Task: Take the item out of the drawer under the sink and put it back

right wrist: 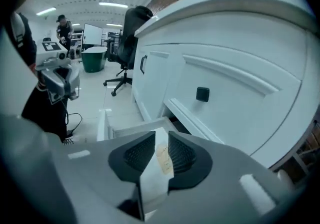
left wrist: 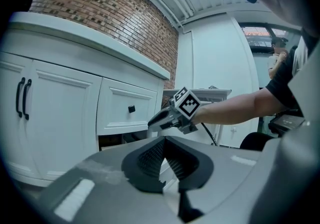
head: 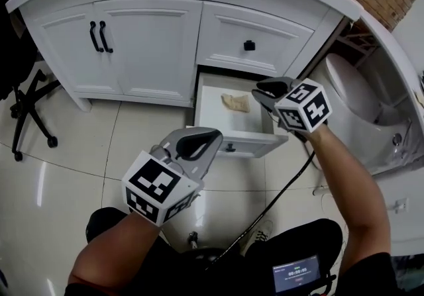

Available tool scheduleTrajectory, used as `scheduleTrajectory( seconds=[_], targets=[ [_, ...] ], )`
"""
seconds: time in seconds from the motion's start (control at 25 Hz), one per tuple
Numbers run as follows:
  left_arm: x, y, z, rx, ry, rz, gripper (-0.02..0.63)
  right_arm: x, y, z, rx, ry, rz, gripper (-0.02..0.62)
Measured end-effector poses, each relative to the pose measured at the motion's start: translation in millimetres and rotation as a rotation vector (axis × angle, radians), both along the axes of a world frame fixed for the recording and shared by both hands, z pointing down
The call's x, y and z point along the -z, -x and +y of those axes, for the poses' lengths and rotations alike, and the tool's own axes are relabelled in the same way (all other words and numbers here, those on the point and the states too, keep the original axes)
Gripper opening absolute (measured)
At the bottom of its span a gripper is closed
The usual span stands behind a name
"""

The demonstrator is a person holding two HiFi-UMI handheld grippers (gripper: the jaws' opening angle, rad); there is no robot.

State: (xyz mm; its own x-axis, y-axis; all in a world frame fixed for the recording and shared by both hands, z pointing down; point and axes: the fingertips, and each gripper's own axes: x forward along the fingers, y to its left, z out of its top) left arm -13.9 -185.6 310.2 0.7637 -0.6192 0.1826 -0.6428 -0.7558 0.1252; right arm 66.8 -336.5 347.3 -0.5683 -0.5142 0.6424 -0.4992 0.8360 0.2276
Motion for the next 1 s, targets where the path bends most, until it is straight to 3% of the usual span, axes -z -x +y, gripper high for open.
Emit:
scheduleTrajectory(
  seconds=[0.32, 0.68, 1.0],
  targets=[
    [4.5, 4.0, -7.0, 0.015, 0.006, 0.033, 0.005, -76.2, 6.2, -51.6, 0.044, 0.107, 0.153, 0.077],
    [-3.4, -1.2, -7.4, -0.014, 0.013, 0.030, 0.005, -141.9, 6.9, -66.9, 0.060, 0.200, 0.324, 0.077],
    [-2.1, 2.5, -9.7, -0.002, 0.031, 0.040, 0.005, -167.1, 7.9, -72.2, 0.065, 0.214, 0.370, 0.077]
  ],
)
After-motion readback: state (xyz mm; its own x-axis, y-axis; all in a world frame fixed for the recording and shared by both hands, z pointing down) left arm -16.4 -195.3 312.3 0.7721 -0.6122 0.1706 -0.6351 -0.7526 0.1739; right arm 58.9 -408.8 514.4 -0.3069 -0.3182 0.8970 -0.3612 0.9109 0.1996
